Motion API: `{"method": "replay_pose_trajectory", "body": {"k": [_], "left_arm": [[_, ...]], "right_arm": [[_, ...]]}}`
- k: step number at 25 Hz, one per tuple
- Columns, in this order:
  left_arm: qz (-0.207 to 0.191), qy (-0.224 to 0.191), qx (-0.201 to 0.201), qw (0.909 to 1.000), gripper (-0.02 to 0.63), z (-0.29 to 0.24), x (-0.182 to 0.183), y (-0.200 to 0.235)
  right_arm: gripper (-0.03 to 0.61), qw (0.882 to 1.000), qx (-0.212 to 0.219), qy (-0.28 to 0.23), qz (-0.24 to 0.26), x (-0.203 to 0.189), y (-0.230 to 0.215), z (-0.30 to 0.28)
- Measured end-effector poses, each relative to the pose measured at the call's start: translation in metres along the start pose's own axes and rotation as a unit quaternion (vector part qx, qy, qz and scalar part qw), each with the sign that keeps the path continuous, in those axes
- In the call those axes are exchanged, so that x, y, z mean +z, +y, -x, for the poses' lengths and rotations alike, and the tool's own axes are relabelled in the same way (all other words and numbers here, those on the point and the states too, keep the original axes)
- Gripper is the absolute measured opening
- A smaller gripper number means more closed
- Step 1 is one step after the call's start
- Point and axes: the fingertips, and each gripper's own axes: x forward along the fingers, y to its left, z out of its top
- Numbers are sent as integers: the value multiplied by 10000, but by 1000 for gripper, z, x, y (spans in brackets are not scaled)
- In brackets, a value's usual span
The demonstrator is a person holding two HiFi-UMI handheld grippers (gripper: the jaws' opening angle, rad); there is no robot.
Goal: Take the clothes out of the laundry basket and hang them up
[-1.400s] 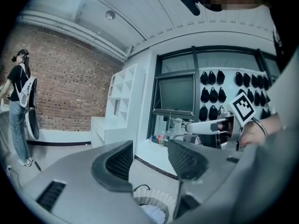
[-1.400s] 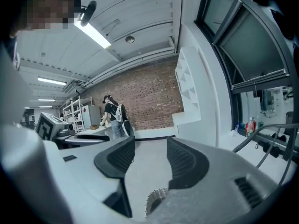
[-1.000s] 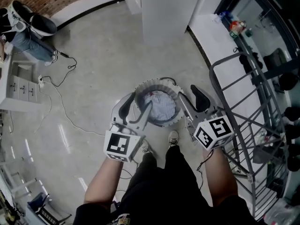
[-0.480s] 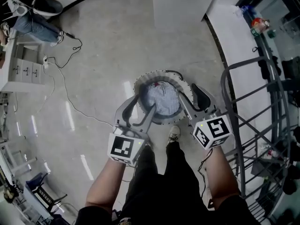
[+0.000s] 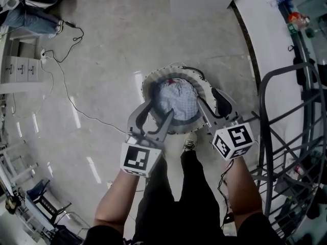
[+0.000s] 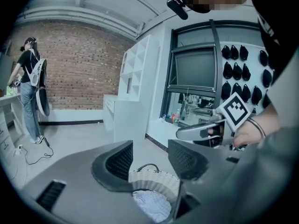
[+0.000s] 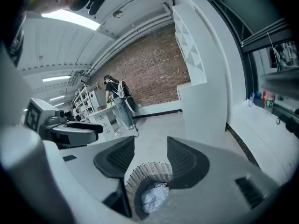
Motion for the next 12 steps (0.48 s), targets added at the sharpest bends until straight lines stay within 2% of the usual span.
{"method": "replay_pose_trajectory", "body": {"k": [12], "left_arm": [[58, 294, -143, 9994, 215, -66, -123, 33]], "right_arm": [[236, 9984, -141, 518, -180, -131, -41, -76]]}}
